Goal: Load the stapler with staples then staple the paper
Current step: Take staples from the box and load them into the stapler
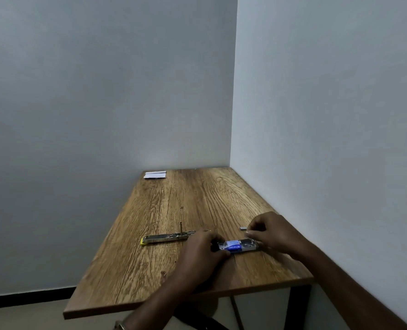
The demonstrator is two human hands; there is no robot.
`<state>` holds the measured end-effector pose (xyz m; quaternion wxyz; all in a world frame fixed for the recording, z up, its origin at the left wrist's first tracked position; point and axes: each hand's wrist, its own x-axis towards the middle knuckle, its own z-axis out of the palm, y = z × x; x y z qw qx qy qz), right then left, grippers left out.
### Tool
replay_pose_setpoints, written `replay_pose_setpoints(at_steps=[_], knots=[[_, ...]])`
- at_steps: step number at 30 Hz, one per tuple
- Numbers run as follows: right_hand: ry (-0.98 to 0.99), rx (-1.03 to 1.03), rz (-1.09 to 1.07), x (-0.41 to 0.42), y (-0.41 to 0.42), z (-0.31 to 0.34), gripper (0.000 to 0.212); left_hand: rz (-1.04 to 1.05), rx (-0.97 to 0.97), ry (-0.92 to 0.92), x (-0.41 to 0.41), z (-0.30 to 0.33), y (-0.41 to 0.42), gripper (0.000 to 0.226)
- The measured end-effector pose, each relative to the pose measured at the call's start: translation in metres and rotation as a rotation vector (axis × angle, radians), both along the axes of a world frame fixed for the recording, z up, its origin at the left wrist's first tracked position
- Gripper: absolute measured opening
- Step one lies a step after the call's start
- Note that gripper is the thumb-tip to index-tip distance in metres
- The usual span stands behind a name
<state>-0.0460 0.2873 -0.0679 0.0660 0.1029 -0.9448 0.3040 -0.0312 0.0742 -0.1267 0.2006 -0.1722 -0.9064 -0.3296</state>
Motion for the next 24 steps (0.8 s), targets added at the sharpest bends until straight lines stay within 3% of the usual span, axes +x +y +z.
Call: replay_pose_setpoints(at_steps=[6, 10, 24], knots=[[0.06, -0.278, 0.039, 0.0026, 0.0046, -0.0021, 0.005, -0.003, -0.005, 0.004, -0.0009, -0.0005, 0.0002, 0.034], [0.066, -0.327, 0.092, 0.0037, 0.0079, -0.0033, 0.005, 0.001, 0.005, 0.005, 0.0003, -0.0002, 0.0004, 0.033], [0.235, 0.147, 0.153, 0.0103, 0.0056, -0.0036, 0.008, -0.007, 0.004, -0.006, 0.002, 0.0007, -0.0003, 0.032]])
